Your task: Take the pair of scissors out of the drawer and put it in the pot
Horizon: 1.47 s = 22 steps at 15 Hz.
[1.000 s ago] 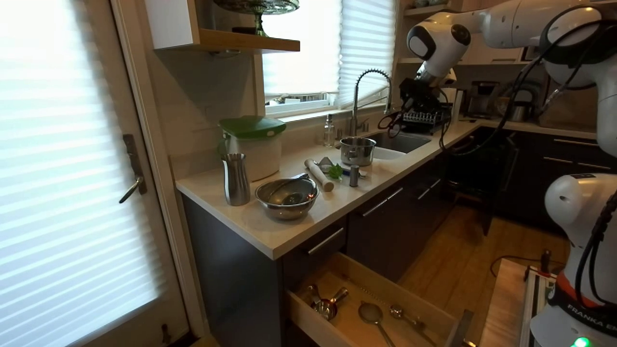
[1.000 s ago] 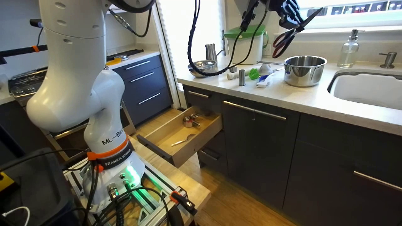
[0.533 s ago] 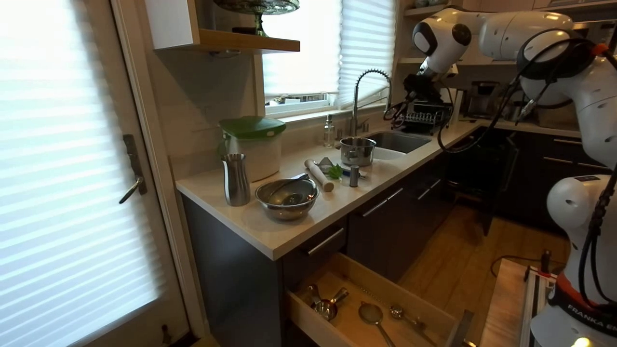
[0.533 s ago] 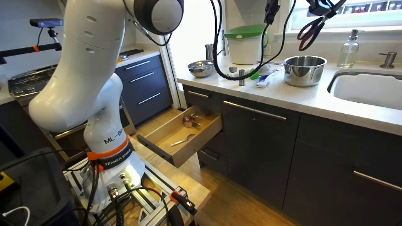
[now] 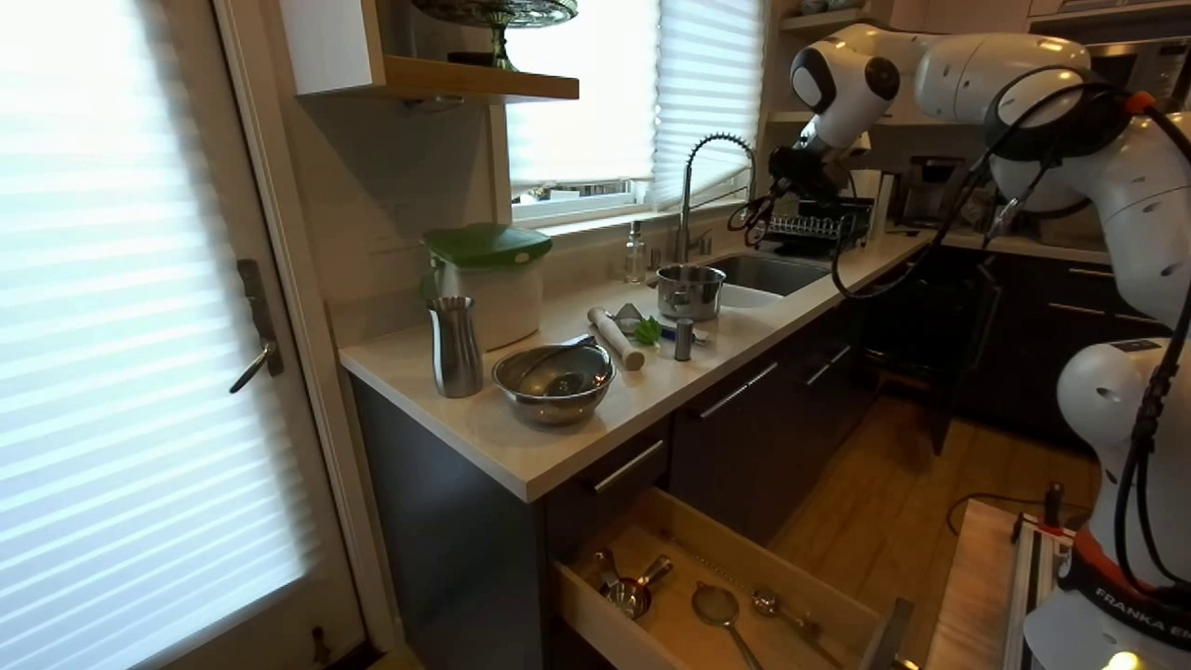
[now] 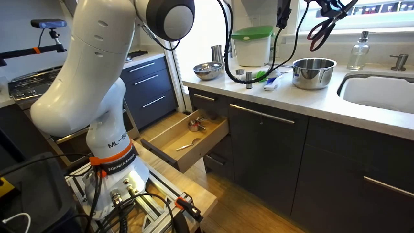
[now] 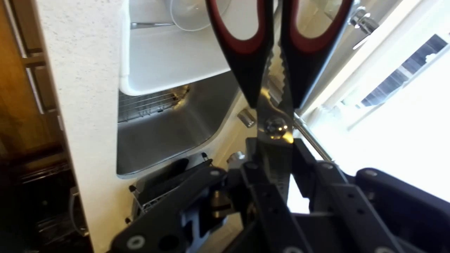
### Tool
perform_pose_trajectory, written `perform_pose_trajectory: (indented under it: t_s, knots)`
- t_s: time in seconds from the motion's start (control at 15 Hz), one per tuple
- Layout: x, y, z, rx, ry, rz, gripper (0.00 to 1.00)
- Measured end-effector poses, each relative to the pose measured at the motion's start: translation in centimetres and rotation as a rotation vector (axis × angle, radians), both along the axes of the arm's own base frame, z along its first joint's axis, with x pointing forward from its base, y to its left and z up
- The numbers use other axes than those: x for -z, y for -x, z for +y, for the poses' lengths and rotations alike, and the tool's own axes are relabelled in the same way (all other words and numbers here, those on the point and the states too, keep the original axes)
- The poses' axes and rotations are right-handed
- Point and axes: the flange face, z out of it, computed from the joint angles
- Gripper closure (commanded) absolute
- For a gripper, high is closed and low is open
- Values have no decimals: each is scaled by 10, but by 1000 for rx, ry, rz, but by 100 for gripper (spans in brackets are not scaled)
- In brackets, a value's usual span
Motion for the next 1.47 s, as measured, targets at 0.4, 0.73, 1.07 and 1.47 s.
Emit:
perform_pose_trajectory:
  t_s: [0.4,0.73,1.07,1.47]
  knots:
    - [45,-49,7,-114,-7,-108,94]
    - [93,-62,-6,-132,-49,-122,94]
    - [125,-66,-11,-155,-92,-104,42]
    - [120,-67,-4,-196,-105,-91,0]
